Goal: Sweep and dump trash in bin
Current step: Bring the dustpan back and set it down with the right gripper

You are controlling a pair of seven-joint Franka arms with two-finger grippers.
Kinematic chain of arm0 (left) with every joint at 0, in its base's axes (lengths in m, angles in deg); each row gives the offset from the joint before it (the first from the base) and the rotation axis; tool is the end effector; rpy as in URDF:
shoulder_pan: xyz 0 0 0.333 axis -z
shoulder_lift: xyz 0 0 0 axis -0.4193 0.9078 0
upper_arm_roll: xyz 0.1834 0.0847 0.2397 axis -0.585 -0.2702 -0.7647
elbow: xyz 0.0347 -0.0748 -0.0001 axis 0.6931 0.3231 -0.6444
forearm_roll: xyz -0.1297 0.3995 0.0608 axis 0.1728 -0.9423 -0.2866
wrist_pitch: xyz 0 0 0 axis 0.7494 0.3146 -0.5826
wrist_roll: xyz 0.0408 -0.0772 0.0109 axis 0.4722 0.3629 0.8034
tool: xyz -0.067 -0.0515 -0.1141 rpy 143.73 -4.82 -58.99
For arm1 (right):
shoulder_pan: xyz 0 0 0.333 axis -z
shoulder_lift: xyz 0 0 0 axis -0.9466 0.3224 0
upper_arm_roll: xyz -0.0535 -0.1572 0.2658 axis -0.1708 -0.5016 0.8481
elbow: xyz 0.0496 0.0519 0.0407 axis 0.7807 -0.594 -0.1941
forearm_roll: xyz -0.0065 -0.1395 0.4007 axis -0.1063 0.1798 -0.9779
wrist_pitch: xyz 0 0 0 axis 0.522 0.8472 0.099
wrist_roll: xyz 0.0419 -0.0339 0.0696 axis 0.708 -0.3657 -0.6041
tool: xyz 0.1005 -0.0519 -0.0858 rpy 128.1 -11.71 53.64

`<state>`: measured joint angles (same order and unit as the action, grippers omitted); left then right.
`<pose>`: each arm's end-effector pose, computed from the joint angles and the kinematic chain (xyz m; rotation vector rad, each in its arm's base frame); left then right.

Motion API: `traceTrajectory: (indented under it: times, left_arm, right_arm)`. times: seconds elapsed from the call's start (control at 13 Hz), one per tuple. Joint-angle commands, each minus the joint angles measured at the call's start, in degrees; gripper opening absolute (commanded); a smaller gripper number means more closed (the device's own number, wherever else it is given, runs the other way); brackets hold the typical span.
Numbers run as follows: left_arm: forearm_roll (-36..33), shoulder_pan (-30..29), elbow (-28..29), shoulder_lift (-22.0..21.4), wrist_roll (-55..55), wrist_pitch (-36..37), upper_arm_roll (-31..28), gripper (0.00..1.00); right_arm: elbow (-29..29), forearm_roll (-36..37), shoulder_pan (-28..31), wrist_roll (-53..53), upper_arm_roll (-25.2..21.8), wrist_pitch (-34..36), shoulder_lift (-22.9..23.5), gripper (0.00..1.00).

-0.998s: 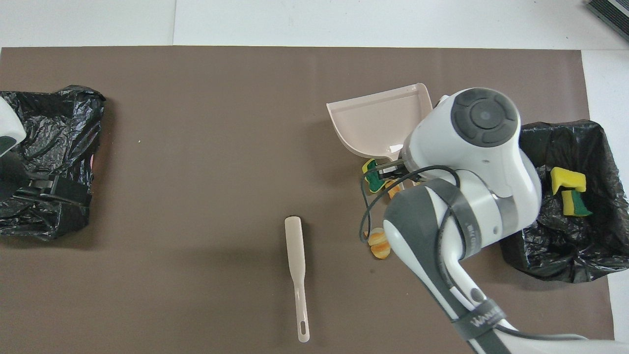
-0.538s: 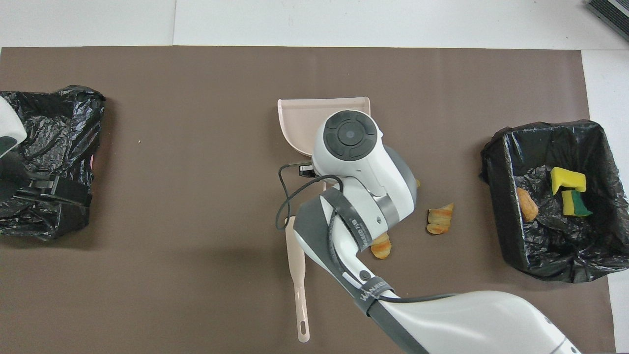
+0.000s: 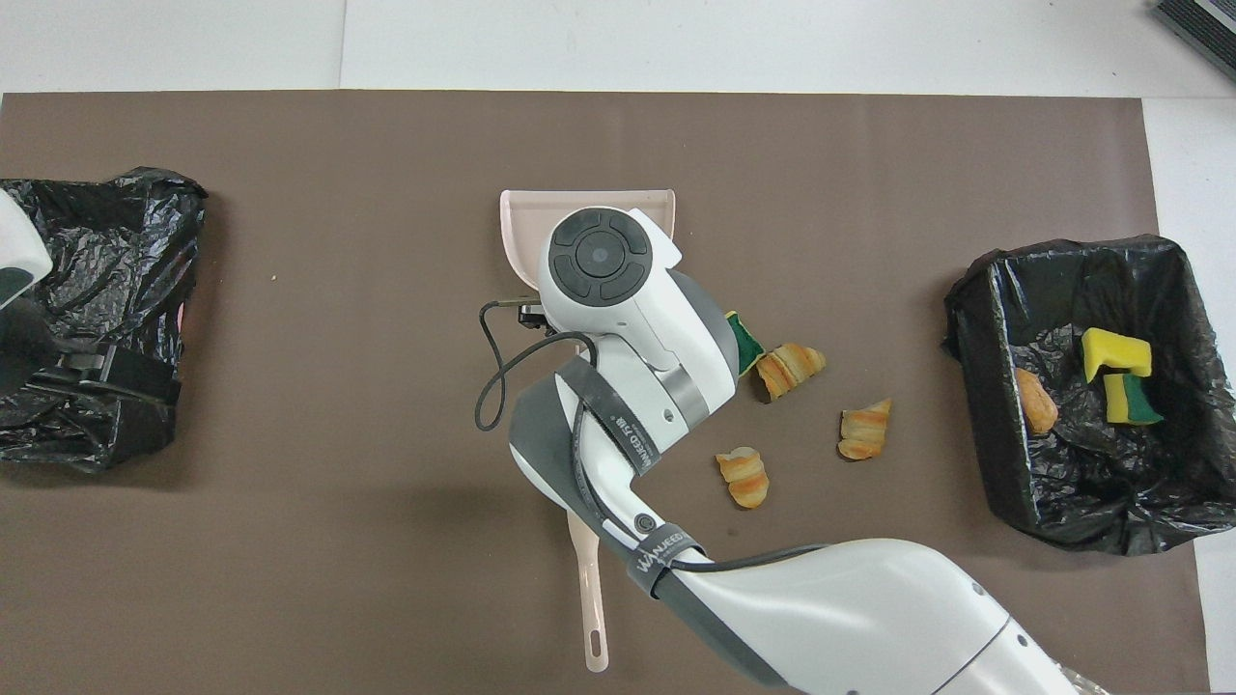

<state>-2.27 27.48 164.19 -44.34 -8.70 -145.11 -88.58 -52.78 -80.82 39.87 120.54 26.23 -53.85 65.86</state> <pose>0.5452 -0.0448 0.5688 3.0822 -0.2393 -0.1984 0.6222 0.4352 0.3326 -3.0838 0.0520 -0.1017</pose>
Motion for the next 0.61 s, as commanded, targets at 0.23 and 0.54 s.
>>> traceTrajectory:
  times: [0.23, 0.54]
  left_arm:
    - [-0.6, 0.1, 1.0, -0.5, 0.6, -2.3, 0.2, 1.00]
    - [-0.6, 0.1, 1.0, -0.5, 0.6, -2.3, 0.2, 1.00]
  right_arm:
    - [-16.5, -0.8, -1.9, 4.3, 0.7, 0.8, -15.1, 1.00]
    - [-29.5, -4.2, -3.9, 4.2, 2.2, 0.3, -23.7, 1.00]
